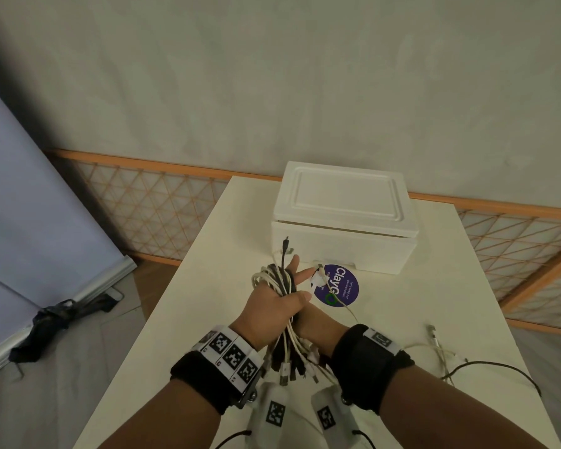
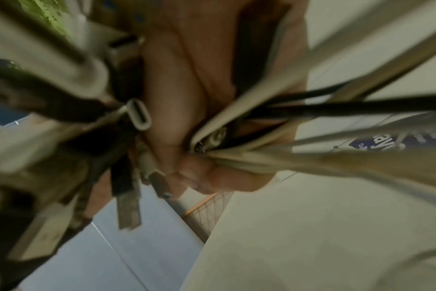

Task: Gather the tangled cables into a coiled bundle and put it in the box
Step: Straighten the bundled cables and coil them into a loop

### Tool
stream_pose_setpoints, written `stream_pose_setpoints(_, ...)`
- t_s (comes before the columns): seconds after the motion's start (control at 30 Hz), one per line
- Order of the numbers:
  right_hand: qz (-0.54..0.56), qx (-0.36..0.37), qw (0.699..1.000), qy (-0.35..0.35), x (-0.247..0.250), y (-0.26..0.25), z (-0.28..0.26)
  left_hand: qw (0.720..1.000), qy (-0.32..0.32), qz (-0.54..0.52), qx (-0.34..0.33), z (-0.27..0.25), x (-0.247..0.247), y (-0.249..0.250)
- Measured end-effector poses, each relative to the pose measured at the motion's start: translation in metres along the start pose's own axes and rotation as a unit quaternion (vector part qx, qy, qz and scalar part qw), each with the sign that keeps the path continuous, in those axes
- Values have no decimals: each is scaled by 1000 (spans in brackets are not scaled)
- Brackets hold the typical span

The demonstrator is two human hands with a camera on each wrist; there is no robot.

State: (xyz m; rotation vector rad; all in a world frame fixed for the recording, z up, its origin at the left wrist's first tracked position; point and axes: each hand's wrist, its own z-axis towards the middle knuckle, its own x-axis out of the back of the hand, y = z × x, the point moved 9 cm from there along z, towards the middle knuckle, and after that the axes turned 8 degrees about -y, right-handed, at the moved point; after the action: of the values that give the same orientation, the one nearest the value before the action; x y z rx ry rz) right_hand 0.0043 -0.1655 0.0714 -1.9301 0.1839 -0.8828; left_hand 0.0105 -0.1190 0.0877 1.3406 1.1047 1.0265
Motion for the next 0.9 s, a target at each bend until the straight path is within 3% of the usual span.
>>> stream_pose_setpoints(0.1,-81,15,995,-63,-9,6,2,999,20,37,17,2,6,-6)
stream_pose_setpoints(0.2,-239,107,957,-122,-24,-17,-8,998,29,45,30,2,11,-17)
stream_pose_setpoints(0.33,-383,164,906,-70,-23,-13,-4,994,48,92,39,2,13,-22)
stream_pose_setpoints(0.47,-436,80,886,-139,-35,-7,-3,979,118,164,38,0,24,-16)
stream_pose_setpoints(0.53,-412,55,900,-127,-33,-2,-3,970,127,202,48,1,26,-16)
stream_pose_setpoints(0.63,-374,-23,919,-124,-26,6,-7,948,124,281,83,2,29,-19)
stream_pose_setpoints(0.73,-378,-60,917,-115,-18,8,-8,904,102,393,137,5,36,-27)
stream_pose_setpoints(0.9,-454,-44,887,-76,7,-9,-16,875,41,447,181,9,36,-33)
